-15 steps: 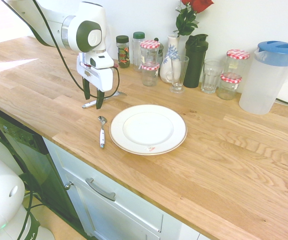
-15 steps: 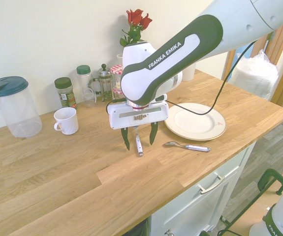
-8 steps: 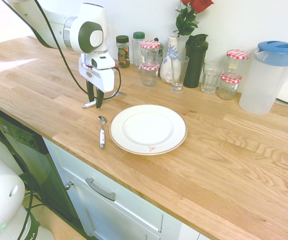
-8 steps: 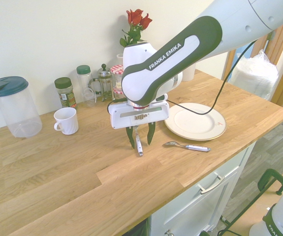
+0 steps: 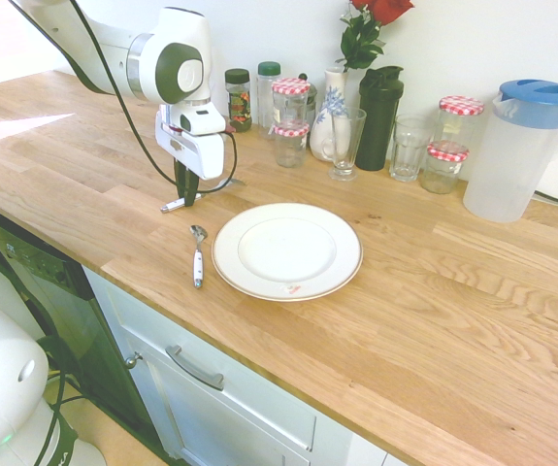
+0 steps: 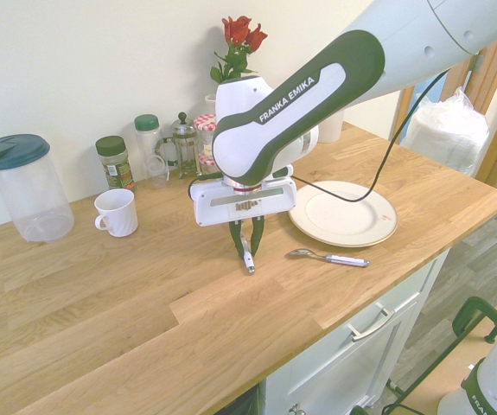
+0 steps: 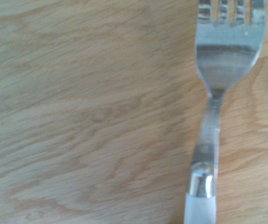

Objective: Put the fork into the plate

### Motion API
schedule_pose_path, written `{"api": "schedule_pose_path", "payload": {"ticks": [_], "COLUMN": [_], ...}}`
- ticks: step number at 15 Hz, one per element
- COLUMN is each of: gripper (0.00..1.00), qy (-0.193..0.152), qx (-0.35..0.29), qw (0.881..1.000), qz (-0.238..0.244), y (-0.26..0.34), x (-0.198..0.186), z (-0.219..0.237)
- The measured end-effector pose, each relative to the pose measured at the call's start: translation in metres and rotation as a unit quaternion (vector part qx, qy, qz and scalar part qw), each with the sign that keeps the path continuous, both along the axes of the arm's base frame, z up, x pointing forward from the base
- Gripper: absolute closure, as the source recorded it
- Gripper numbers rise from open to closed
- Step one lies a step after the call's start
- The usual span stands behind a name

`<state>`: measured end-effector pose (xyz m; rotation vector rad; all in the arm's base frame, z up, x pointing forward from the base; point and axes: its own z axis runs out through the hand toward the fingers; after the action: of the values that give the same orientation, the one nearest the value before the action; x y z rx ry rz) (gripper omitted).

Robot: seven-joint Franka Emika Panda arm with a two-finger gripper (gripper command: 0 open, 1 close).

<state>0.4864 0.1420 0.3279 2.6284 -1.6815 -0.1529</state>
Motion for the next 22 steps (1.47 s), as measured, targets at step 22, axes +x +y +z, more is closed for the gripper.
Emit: {"api": "schedule_pose_path", "payload": {"ticks": [22], "gripper": [1.0], "qy": [-0.065], "qx": [0.02], "qw": [0.991], "qz": [-0.116], "y": [-0.164], "x": [-0.107], "z": [0.046]}}
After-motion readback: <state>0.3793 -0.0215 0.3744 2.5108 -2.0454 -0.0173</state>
